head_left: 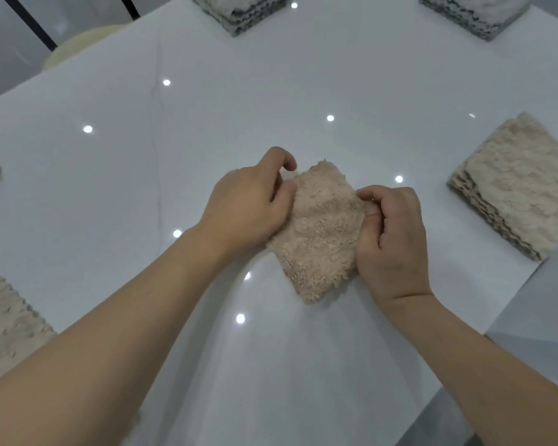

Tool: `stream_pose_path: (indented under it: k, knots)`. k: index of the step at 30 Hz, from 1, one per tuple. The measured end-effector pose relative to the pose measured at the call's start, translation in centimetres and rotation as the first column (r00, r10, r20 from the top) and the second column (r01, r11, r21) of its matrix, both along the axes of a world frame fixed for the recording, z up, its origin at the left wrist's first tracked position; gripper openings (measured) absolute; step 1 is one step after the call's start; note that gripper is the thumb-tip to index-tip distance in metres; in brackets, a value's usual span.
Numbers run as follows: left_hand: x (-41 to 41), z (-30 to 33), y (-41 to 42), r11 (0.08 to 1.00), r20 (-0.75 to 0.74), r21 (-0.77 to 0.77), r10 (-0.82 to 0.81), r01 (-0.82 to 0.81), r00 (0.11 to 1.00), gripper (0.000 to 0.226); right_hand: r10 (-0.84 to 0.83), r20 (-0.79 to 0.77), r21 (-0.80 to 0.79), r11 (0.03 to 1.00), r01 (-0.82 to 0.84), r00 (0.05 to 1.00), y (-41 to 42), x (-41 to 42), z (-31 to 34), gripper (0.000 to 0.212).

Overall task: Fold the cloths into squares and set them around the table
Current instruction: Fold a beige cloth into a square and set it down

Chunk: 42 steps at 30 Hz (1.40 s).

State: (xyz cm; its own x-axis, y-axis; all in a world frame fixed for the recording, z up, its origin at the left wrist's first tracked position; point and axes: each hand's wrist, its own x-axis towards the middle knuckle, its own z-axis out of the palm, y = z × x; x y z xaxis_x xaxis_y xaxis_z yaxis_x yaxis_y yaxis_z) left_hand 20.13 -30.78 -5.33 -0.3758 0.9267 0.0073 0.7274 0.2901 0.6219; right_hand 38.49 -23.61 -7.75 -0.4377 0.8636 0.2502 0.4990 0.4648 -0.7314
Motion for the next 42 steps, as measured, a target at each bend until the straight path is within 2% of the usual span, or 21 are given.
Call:
stream_pose_path:
  k: [3,6,10,15,17,19,20,23,27,31,33,36,39,42]
  knots:
    - [0.7,-0.8,-2.1,0.99,0.075,0.127,0.056,-0.066,0.996,0.02,0.002,0.057,0.035,0.999,-0.004,0.998,0.0,-0.2,-0.4,0.035]
    - [1.5,-1.5,-3.3,0.975,-0.006,0.18,0.13,-0.127,0.991,0.016,0.009,0.076,0.048,0.999,-0.013,0.997,0.1,-0.2,-0.5,0.039]
    - [1.4,-1.6,-2.4,0.984,-0.121,0.142,0.12,-0.103,0.985,0.015,-0.011,0.132,0.059,0.998,0.003,0.991,0.2,-0.4,-0.3,0.043]
    - [1.4,-1.5,-2.5,0.986,-0.126,0.137,0.113,-0.095,0.986,0.017,0.014,0.162,-0.032,0.999,-0.009,0.987,0.0,-0.6,1.0,0.034]
    - [1.4,-1.4,-2.4,0.986,-0.119,0.133,0.117,-0.101,0.986,0.02,0.028,0.272,-0.087,0.996,-0.005,0.962,0.7,-1.3,2.1,0.029]
    - [1.4,-1.3,-2.4,0.985,-0.099,0.133,0.122,-0.108,0.988,0.024,0.05,0.409,-0.162,0.987,0.018,0.911,2.0,-2.3,2.7,0.042]
    - [1.4,-1.3,-2.4,0.984,-0.085,0.137,0.124,-0.112,0.989,0.025,0.067,0.463,-0.152,0.988,0.005,0.884,2.4,-2.8,2.7,0.048]
    - [1.3,-1.2,-2.5,0.98,-0.033,0.152,0.135,-0.128,0.99,0.027,0.037,0.516,0.098,0.99,-0.102,0.856,2.4,-3.0,1.0,0.043]
    - [0.9,-1.2,-2.5,0.978,0.114,0.145,0.133,-0.149,0.985,0.024,0.062,0.436,0.081,0.991,-0.108,0.898,2.4,-2.4,-0.2,0.034]
    - [0.4,-1.0,-2.6,0.989,0.296,0.052,0.117,-0.139,0.948,0.02,0.066,0.504,0.119,0.982,-0.145,0.861,2.8,-2.8,-0.1,0.047]
    - [-0.1,-0.4,-2.6,0.984,0.272,-0.039,0.176,-0.172,0.946,0.012,0.108,0.585,0.067,0.981,-0.18,0.804,3.0,-3.0,-0.2,0.051]
    - [-1.1,1.1,-2.2,0.939,0.253,-0.258,0.292,-0.227,0.922,0.032,0.146,0.652,-0.003,0.982,-0.19,0.744,3.4,-3.1,-0.2,0.055]
    - [-1.7,1.9,-1.4,0.901,0.321,-0.404,0.303,-0.16,0.897,0.041,0.161,0.663,-0.026,0.981,-0.192,0.731,3.2,-3.2,-0.1,0.054]
    - [-2.3,2.4,-1.1,0.918,0.46,-0.393,0.24,-0.046,0.855,0.041,0.157,0.664,-0.028,0.982,-0.185,0.731,3.3,-3.2,0.0,0.053]
